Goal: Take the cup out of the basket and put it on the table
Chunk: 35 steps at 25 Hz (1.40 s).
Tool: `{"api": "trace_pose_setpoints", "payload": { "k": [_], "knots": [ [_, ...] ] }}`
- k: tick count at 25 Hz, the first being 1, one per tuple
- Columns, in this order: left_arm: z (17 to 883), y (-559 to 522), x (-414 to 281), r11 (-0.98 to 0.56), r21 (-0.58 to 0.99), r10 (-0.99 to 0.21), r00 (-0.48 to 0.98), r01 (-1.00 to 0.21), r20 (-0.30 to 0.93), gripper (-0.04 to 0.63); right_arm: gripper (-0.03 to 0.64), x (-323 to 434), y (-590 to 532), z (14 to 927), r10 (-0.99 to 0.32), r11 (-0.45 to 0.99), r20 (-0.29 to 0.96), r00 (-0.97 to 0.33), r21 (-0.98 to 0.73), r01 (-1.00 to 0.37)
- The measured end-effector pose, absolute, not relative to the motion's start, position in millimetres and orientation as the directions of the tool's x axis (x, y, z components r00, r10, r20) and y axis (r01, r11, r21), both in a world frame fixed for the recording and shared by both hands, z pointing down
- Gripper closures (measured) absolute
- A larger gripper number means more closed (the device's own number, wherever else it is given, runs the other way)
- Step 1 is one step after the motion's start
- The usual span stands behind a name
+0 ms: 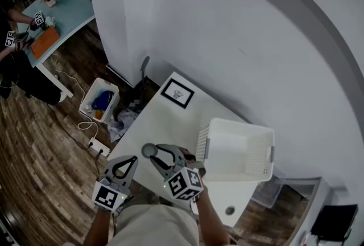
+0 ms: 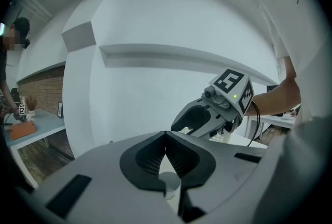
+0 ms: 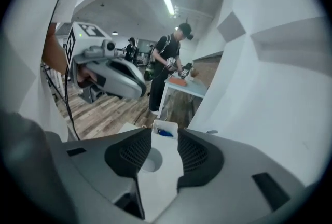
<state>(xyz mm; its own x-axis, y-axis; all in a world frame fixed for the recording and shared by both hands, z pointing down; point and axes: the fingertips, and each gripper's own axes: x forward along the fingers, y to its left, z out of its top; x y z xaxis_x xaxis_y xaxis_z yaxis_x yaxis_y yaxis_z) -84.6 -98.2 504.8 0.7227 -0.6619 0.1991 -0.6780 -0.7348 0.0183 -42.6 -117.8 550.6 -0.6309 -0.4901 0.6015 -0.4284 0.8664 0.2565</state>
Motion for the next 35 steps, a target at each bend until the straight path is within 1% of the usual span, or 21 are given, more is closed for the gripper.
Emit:
{"api": "trace_pose_setpoints", "payload": {
  "k": [1, 5, 10, 11, 13, 14, 15, 23, 35],
  "knots": [
    [499.8, -98.1, -84.6, -0.733, 0.026, -0.664, 0.724, -0.679, 0.187, 0.595, 0.471, -42.0, -117.8, 537.1, -0.514, 0.852, 0.56, -0.65, 0.246, -0.462],
    [478.8, -98.9, -85.0, -0.726, 0.067, -0.672, 0.727, -0.684, 0.14, 0.595, 0.547, -37.3, -116.1, 494.0, -0.583, 0.806, 0.417, -0.698, 0.186, -0.562],
    [458.9, -98.5, -83.5, -0.731, 0.071, -0.671, 0.734, -0.678, 0.103, 0.595, 0.592, -32.4, -110.8, 458.0, -0.606, 0.793, 0.292, -0.74, 0.145, -0.592],
    [455.7, -98.4, -83.5, -0.733, 0.071, -0.67, 0.736, -0.676, 0.097, 0.595, 0.6, -32.0, -110.5, 450.3, -0.615, 0.786, 0.239, -0.751, 0.123, -0.605],
    [451.0, -98.6, -83.1, -0.736, 0.075, -0.667, 0.74, -0.673, 0.089, 0.595, 0.606, -32.9, -113.1, 425.0, -0.648, 0.761, 0.052, -0.76, 0.039, -0.647],
    [449.5, -98.4, -82.8, -0.737, 0.076, -0.666, 0.741, -0.671, 0.086, 0.595, 0.606, -32.7, -113.2, 416.1, -0.658, 0.753, -0.02, -0.752, -0.003, -0.658],
    [448.3, -97.9, -82.3, -0.739, 0.075, -0.665, 0.743, -0.67, 0.082, 0.595, 0.606, -31.4, -111.4, 413.7, -0.661, 0.75, -0.049, -0.749, -0.029, -0.661],
    [441.6, -97.4, -81.4, -0.747, 0.082, -0.658, 0.752, -0.659, 0.048, 0.595, 0.606, -19.4, -105.7, 422.6, -0.685, 0.728, -0.061, -0.726, -0.063, -0.683],
    [436.1, -97.0, -85.3, -0.757, 0.071, -0.651, 0.759, -0.649, 0.001, 0.595, 0.607, -15.4, -102.6, 424.7, -0.712, 0.702, -0.079, -0.698, -0.058, -0.71]
  ]
}}
